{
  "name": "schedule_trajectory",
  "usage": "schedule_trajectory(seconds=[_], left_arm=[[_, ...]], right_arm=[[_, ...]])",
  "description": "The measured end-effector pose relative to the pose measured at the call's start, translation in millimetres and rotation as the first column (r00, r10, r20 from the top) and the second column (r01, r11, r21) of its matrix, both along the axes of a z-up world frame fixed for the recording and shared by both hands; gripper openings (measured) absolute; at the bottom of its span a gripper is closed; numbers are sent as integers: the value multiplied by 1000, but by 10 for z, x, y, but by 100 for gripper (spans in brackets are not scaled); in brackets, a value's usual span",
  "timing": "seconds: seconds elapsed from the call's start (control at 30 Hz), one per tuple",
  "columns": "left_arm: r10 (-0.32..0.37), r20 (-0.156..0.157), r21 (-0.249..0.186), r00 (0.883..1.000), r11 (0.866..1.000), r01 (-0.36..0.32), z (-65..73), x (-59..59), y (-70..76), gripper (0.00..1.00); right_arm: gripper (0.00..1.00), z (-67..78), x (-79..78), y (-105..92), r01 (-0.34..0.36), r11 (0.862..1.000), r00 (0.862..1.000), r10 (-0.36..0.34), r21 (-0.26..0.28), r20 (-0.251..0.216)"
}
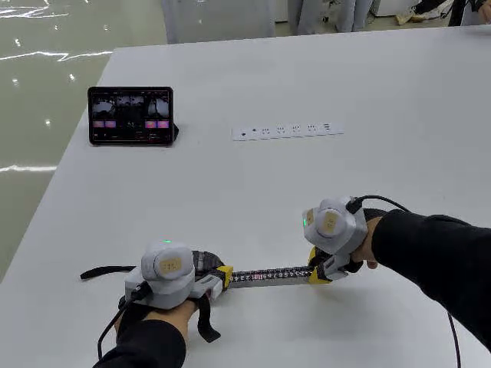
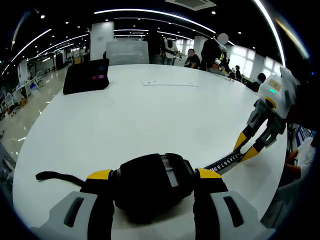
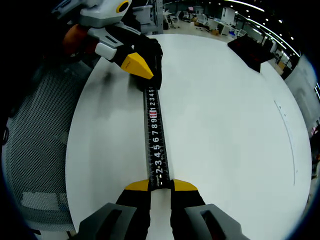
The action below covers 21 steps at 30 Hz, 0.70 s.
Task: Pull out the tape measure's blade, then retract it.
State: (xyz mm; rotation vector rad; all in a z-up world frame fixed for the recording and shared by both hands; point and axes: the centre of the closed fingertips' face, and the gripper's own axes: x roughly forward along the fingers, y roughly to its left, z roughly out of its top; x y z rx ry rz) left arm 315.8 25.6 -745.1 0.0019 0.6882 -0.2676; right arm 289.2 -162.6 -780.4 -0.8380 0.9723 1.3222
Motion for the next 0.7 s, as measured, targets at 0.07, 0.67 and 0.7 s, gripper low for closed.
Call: schedule_trajectory(seconds=[0.07,0.67,0.7], left_arm=[[1,0,-1,1000,1000,-1,1,0,0,60],[-2,-3,-26,1000,1000,2,-7,-4,14,59],[-3,-3,-25,1000,1000,3,-7,-2,13,59]], right_arm=[[11,0,3,10,3,1000,1000,-3,0,-2],[11,-7,12,62,22,1000,1000,-22,9,-19],[11,-6,11,64,22,1000,1000,-22,8,-19]])
